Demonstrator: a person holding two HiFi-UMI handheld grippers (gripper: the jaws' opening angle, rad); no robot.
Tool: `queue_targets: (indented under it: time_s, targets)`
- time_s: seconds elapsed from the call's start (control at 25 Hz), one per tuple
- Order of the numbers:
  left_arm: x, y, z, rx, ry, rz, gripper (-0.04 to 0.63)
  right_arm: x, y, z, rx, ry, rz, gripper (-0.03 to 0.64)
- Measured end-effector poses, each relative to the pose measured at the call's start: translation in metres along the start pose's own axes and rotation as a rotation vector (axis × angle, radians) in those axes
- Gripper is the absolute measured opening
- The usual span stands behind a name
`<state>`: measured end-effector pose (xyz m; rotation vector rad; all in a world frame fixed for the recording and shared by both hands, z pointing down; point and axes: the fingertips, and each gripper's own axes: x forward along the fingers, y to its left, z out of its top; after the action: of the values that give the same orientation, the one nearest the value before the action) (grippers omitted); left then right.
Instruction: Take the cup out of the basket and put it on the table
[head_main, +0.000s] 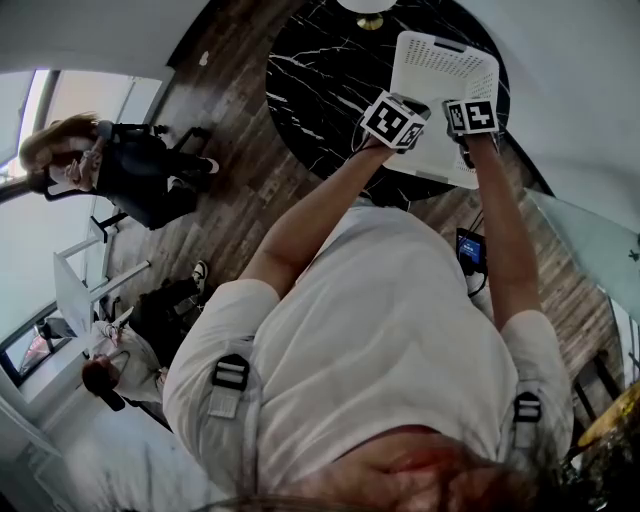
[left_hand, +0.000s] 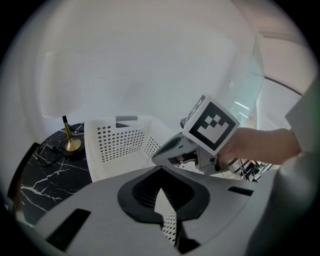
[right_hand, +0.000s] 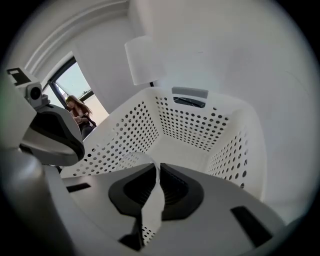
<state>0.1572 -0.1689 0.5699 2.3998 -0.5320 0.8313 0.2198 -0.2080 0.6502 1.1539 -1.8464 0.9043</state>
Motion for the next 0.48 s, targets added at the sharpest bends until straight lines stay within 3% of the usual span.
queue_targets:
  time_s: [0.48]
  targets:
    - [-0.033, -0.013, 0.015, 0.019, -0.081, -0.001, 0.006, -0.052, 0.026, 0.023, -0.131, -0.081, 0.004, 0.028]
